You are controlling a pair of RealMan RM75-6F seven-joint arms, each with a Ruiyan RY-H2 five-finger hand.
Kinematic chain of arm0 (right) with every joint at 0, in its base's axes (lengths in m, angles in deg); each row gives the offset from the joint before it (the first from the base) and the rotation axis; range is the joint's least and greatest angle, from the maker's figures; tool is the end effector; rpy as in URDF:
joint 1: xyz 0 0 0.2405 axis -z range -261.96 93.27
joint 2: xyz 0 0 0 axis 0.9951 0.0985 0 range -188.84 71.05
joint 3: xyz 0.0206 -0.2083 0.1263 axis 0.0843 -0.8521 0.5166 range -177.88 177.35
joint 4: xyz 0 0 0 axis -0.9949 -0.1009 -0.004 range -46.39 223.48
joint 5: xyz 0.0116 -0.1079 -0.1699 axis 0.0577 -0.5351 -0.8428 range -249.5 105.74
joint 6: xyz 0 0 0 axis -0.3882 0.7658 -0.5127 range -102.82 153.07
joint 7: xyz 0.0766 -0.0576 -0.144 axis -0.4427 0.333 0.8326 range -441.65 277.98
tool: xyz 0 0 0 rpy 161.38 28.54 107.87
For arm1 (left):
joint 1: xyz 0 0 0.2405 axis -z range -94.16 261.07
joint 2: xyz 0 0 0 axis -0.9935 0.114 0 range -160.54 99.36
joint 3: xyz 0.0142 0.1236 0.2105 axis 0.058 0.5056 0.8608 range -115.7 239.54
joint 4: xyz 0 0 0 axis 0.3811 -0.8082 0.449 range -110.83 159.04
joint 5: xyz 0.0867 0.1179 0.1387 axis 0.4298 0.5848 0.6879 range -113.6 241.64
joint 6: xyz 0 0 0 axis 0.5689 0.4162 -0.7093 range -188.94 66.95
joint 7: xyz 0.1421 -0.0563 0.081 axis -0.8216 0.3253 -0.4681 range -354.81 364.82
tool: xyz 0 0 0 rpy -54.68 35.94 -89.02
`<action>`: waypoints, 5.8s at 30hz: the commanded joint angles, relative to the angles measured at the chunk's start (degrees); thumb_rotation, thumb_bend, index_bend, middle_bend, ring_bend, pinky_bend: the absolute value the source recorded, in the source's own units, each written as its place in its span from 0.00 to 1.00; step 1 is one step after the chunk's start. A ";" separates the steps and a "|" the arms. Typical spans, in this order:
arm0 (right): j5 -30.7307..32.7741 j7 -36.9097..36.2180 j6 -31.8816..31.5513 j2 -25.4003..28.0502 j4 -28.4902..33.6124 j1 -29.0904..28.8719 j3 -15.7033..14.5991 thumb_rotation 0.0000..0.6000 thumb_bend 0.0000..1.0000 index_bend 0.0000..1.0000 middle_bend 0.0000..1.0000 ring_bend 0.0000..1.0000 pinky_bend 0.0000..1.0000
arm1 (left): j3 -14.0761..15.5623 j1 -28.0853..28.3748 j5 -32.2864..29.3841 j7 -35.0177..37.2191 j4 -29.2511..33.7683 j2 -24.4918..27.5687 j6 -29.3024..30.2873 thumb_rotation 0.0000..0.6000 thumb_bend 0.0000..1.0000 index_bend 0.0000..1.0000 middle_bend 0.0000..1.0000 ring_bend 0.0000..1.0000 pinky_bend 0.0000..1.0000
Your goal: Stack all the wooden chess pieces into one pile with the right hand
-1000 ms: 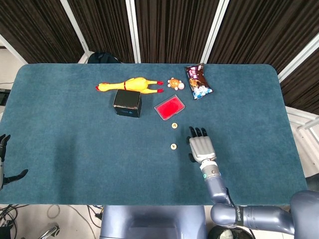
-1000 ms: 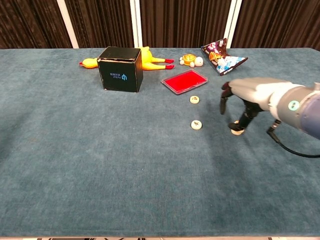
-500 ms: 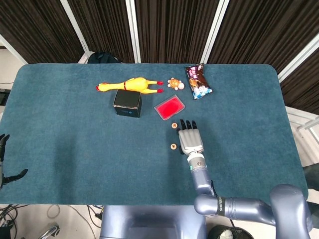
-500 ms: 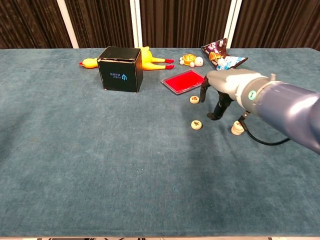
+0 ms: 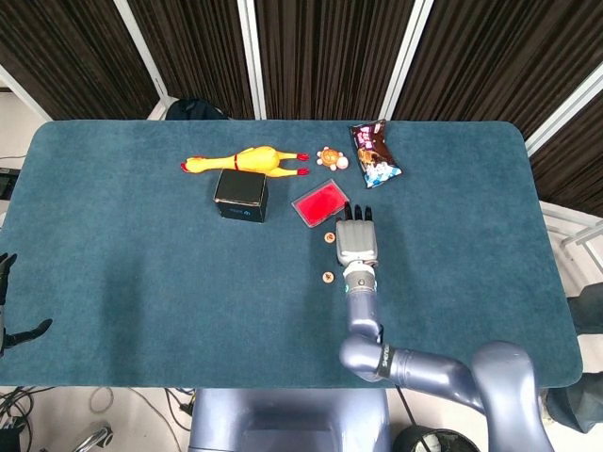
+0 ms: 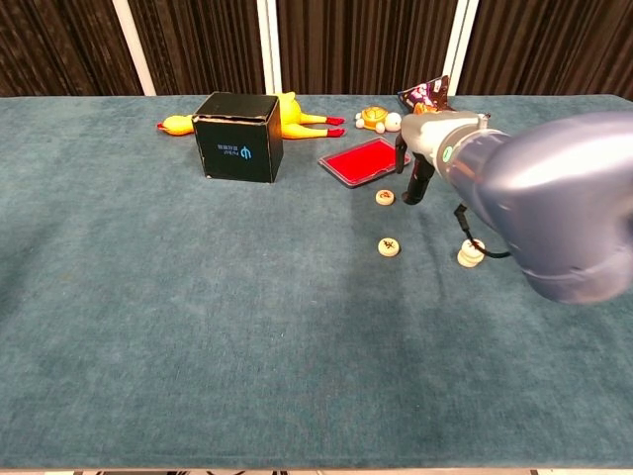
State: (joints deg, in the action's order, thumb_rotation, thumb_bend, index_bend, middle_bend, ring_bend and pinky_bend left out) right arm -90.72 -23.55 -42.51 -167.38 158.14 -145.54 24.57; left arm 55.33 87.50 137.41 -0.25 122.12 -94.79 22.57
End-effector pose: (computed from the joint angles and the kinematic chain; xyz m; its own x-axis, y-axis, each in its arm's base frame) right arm -0.0811 -0.4173 -0.0613 0.5341 -0.2957 0.7921 -0.8235 0.0299 0.5665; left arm -0.3115 0.2120 0.1698 0.3597 -0.0064 0.9330 0.9139 0.2041 -0.3510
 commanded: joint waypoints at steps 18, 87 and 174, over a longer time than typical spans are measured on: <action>0.88 -2.14 4.85 -7.98 -14.69 -3.30 3.46 1.00 0.42 0.34 0.00 0.00 0.00 | -0.19 0.00 -0.61 0.35 0.13 0.04 -0.25 1.00 0.01 0.04 0.01 0.00 0.15; -4.29 -1.47 6.95 -8.39 -16.13 -2.60 9.71 1.00 0.42 0.51 0.00 0.00 0.00 | -0.55 -0.05 -1.00 0.77 -0.17 0.21 -0.10 1.00 0.01 0.04 0.01 0.00 0.15; -11.71 -7.60 -4.34 14.76 25.77 16.44 -13.60 1.00 0.42 0.51 0.00 0.00 0.00 | -0.32 -0.14 -1.15 -1.29 -0.34 -0.16 0.19 1.00 0.01 0.05 0.01 0.00 0.15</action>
State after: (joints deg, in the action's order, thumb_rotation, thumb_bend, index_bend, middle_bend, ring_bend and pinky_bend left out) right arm -102.44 -31.13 -46.87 -152.61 183.92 -129.10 10.98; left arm 55.01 87.36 136.26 -1.53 121.78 -94.95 22.77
